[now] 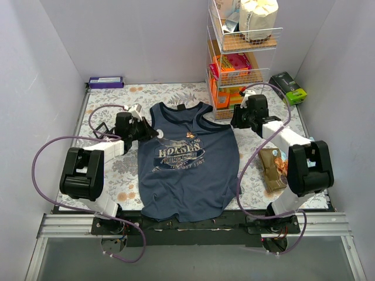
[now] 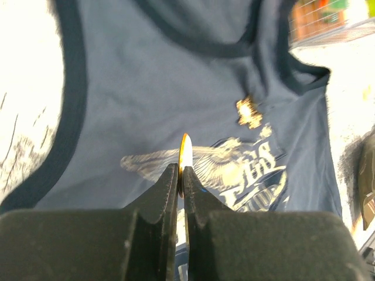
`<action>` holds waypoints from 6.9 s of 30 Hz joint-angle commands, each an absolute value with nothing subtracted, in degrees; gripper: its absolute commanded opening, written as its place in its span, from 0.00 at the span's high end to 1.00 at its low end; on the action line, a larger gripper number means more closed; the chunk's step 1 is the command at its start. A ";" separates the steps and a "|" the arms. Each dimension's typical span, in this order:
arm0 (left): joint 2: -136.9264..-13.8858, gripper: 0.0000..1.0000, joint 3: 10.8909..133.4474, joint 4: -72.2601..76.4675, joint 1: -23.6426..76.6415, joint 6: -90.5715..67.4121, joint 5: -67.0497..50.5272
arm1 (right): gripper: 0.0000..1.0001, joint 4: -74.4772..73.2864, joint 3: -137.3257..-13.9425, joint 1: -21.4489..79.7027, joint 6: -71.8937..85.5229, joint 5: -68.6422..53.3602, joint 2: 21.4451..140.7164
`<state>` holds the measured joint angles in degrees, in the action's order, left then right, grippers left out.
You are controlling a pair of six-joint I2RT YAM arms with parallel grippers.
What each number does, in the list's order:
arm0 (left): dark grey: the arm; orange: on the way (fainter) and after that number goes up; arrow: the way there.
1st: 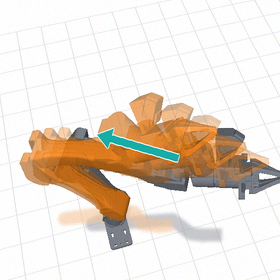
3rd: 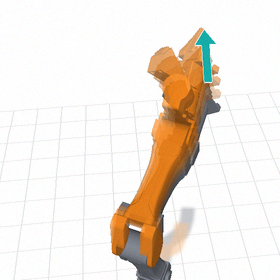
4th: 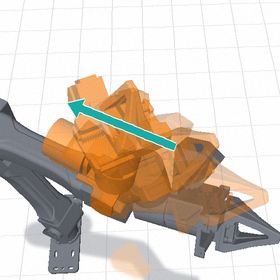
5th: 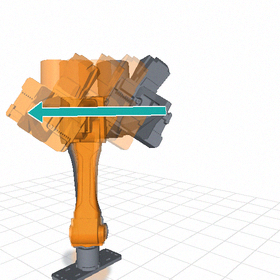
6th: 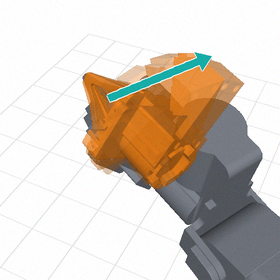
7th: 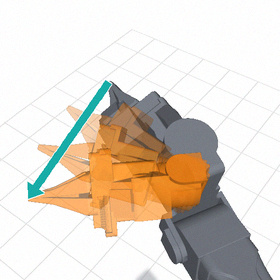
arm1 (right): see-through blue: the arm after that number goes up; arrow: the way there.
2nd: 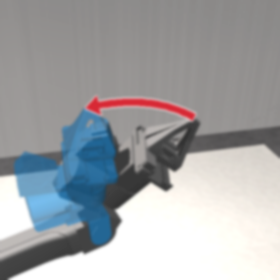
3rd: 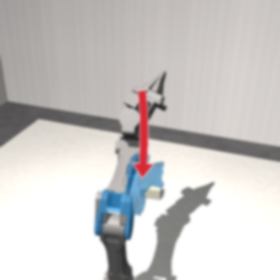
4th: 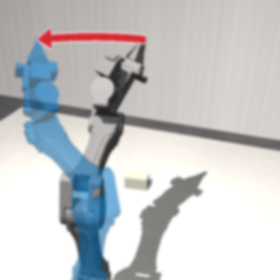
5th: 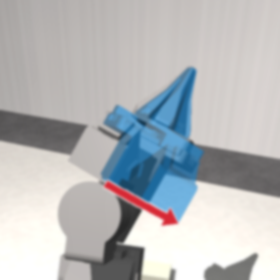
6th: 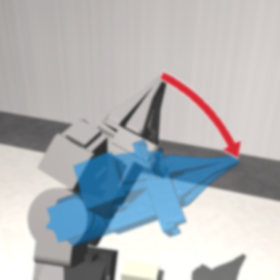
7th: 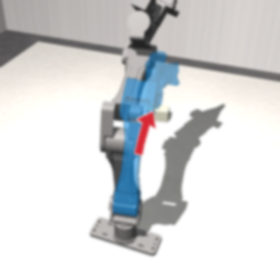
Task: Pin the brooch onto the clothing
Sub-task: Adjust the clothes at the center of the board, then pin the brooch to the clothes.
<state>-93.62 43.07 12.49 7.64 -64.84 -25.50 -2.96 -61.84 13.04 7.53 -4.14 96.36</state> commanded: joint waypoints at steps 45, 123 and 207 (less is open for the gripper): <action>-111.36 1.00 47.46 20.65 1.85 -69.69 -23.12 | 0.99 -11.34 -101.33 27.43 2.46 12.66 128.67; -115.05 1.00 71.37 5.71 45.44 -11.52 26.01 | 0.39 -1.67 -44.83 29.62 18.11 2.64 68.12; -104.24 1.00 64.60 6.86 40.78 -19.07 14.68 | 0.38 7.55 -42.79 29.00 22.14 -5.80 75.66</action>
